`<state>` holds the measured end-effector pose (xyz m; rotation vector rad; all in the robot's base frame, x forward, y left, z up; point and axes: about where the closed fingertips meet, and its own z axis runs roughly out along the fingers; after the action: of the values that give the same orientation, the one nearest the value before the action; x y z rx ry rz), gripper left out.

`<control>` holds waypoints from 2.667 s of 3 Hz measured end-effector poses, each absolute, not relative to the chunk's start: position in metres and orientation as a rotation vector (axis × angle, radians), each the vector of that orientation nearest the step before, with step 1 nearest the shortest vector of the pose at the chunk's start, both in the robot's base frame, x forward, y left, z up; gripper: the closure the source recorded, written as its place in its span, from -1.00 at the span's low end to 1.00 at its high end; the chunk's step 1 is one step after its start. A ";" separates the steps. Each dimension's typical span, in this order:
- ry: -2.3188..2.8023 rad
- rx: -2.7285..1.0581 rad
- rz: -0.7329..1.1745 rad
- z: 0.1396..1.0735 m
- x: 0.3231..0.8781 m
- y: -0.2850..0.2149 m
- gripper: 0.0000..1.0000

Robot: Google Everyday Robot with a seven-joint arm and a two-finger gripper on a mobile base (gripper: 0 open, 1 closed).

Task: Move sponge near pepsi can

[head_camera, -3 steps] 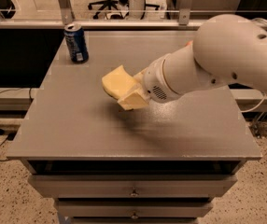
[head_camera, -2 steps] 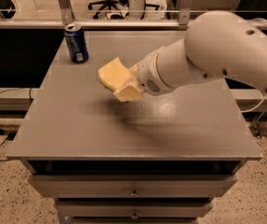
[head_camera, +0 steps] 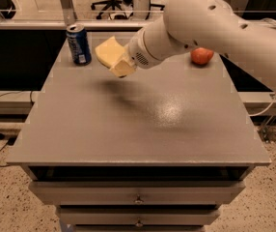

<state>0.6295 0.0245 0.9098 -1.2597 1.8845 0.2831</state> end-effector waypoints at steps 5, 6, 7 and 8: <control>1.990 -1.408 0.314 0.852 0.702 0.078 -0.43; 1.992 -1.423 0.327 0.848 0.703 0.085 -0.89; 1.973 -1.417 0.354 0.853 0.700 0.091 -1.00; 1.945 -1.394 0.380 0.863 0.696 0.090 -1.00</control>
Offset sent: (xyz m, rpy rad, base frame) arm 0.0727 0.0423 -0.0360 -0.0717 0.0854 0.0510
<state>0.6962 0.0904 0.8634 -1.3940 1.9455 0.3803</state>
